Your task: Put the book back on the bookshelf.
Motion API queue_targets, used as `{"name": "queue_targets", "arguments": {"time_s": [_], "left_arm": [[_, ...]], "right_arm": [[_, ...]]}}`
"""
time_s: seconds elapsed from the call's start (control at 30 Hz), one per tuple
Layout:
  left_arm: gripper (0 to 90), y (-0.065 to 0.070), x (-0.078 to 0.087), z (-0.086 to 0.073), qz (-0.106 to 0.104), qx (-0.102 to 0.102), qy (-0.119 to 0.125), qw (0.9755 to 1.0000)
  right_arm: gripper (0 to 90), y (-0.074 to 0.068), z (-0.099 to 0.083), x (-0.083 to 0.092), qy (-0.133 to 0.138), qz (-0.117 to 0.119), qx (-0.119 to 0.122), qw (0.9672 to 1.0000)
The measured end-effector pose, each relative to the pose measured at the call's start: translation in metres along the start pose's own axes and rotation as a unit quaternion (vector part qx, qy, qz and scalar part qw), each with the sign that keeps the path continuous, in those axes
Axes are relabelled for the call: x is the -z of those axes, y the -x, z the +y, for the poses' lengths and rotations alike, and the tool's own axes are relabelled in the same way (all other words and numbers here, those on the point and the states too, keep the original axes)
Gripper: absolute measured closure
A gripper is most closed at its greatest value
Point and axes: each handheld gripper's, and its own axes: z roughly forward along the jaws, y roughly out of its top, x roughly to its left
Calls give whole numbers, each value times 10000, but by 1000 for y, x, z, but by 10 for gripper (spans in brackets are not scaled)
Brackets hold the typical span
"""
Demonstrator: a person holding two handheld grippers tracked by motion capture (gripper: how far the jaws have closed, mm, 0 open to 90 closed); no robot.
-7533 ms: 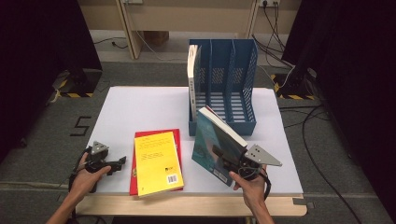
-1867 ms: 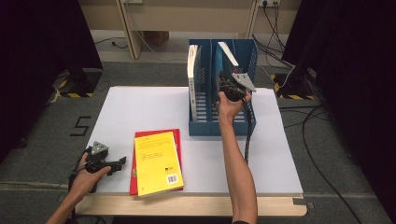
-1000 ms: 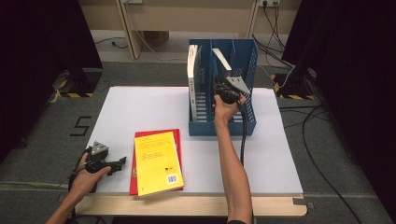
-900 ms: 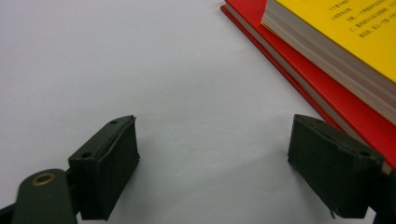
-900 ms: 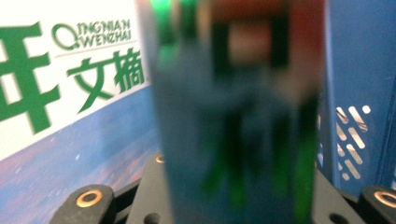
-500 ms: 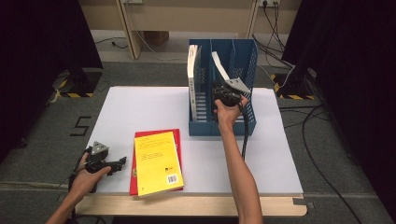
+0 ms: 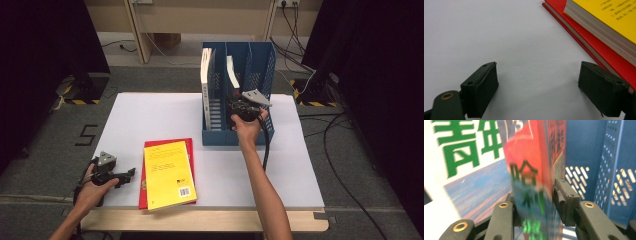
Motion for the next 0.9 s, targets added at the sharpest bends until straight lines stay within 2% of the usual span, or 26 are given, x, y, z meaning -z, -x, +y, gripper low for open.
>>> {"name": "queue_targets", "arguments": {"time_s": [0.17, 0.2, 0.4, 0.63, 0.7, 0.77, 0.83, 0.9], "left_arm": [[151, 0, 0, 0, 2, -2, -8, 10000], [151, 0, 0, 0, 4, -4, -9, 10000], [151, 0, 0, 0, 5, -13, -13, 10000], [151, 0, 0, 0, 1, 0, -7, 10000], [151, 0, 0, 0, 3, -2, -7, 10000], [151, 0, 0, 0, 2, -2, -8, 10000], [151, 0, 0, 0, 3, -8, -15, 10000], [151, 0, 0, 0, 4, -2, -9, 10000]], "right_arm": [[604, 2, -7, 9, -119, 185, 50, 9997], [610, 2, -12, 12, -258, 251, 187, 9992], [607, 3, -24, 17, -373, 305, 298, 9984], [613, 4, -27, 22, -437, 392, 370, 9976], [627, 5, -28, 24, -490, 376, 518, 9967], [678, 5, -28, 25, -481, 362, 648, 9961], [693, 5, -27, 27, -475, 350, 954, 9937], [695, 5, -27, 28, -485, 338, 1022, 9930]]}}
